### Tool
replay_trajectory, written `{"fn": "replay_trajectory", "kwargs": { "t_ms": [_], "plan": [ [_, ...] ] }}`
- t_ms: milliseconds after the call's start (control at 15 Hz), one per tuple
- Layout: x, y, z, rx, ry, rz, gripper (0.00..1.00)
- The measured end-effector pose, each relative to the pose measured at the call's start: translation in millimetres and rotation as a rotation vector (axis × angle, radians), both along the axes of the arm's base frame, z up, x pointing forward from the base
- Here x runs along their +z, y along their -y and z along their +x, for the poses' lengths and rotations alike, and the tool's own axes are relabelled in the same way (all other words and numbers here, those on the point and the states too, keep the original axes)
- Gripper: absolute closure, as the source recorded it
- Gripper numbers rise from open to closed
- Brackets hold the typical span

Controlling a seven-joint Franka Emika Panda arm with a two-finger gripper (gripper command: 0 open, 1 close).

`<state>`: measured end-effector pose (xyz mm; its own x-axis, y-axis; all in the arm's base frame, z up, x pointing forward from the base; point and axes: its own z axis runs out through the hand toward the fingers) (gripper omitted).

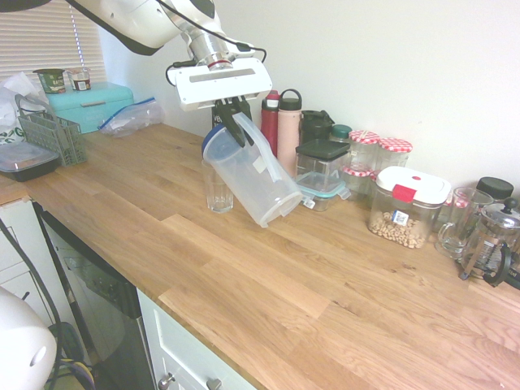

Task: Pour me some water

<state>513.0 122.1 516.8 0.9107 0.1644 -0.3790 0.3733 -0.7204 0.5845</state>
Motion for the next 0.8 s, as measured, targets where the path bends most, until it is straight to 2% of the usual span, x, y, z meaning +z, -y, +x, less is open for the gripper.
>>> {"fn": "replay_trajectory", "kwargs": {
  "t_ms": [267,400,600,800],
  "plan": [
    [1,-2,0,0.001,0.008,0.007,1.00],
    [16,3,-1,-0.014,0.056,0.060,1.00],
    [63,46,-27,-0.124,0.148,0.167,1.00],
    [85,102,-72,-0.260,0.231,0.265,1.00]
  ]
}}
